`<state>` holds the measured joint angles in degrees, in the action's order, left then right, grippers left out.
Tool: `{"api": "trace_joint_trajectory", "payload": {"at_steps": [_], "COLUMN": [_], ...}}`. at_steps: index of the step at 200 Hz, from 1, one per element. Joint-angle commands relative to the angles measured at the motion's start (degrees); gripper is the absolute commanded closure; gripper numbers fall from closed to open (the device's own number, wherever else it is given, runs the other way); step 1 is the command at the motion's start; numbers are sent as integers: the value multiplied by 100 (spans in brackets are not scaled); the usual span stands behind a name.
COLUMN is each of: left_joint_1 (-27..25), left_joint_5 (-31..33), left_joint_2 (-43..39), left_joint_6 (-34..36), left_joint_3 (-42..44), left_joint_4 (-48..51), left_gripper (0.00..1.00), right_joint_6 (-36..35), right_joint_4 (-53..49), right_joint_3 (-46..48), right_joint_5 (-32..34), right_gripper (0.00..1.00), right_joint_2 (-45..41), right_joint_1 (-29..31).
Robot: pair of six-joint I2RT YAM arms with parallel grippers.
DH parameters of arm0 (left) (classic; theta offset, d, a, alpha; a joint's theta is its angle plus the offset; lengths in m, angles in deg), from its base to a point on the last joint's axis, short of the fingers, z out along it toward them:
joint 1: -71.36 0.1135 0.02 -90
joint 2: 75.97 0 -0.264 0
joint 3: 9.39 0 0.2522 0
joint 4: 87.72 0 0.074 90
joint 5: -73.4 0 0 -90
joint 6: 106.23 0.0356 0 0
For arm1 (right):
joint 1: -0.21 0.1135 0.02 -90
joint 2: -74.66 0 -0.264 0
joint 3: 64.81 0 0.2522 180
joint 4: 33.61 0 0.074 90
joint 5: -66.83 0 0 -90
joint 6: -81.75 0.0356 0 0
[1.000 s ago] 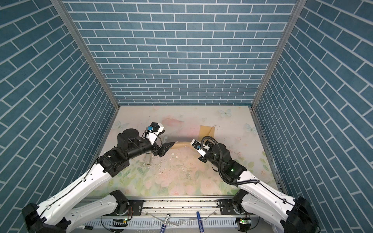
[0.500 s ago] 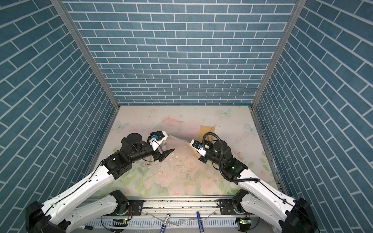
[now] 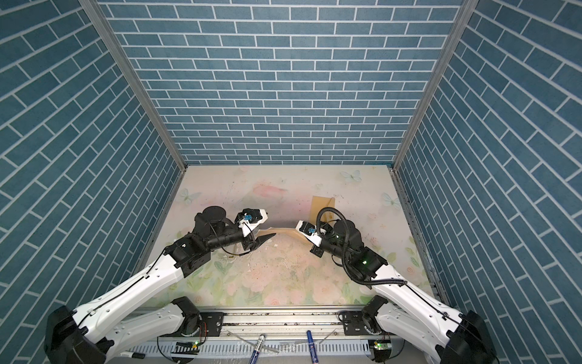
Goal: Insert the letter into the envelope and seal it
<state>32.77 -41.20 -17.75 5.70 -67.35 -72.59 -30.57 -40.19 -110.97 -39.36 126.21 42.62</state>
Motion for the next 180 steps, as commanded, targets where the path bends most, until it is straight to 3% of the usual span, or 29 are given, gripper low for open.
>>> {"api": "trace_joint_trajectory", "payload": {"at_steps": [1,12,67,74,120,138,180], "left_joint_1": [21,18,9,9,9,9,0], "left_joint_5": [-298,-343,-373,-334,32,10,-228], "left_joint_2": [92,137,141,125,-231,-438,-650], "left_joint_6": [145,145,167,171,242,319,338], "left_joint_3": [-7,-5,121,138,54,18,-43], "left_joint_4": [-93,-100,-388,-425,-356,-273,-153], "left_gripper": [37,44,100,100,100,100,100], "right_joint_6": [31,42,222,254,666,745,782], "right_joint_4": [-52,-50,-274,-366,-1482,-1934,-2272], "right_joint_3": [-200,-220,-399,-456,-968,-1150,-1505], "right_joint_5": [-166,-174,-41,17,779,875,1046], "right_gripper": [100,100,100,99,49,34,29], "right_joint_2": [-16,-3,107,120,-101,-140,35], "right_joint_1": [-20,-23,-18,-23,-38,-63,-130]}}
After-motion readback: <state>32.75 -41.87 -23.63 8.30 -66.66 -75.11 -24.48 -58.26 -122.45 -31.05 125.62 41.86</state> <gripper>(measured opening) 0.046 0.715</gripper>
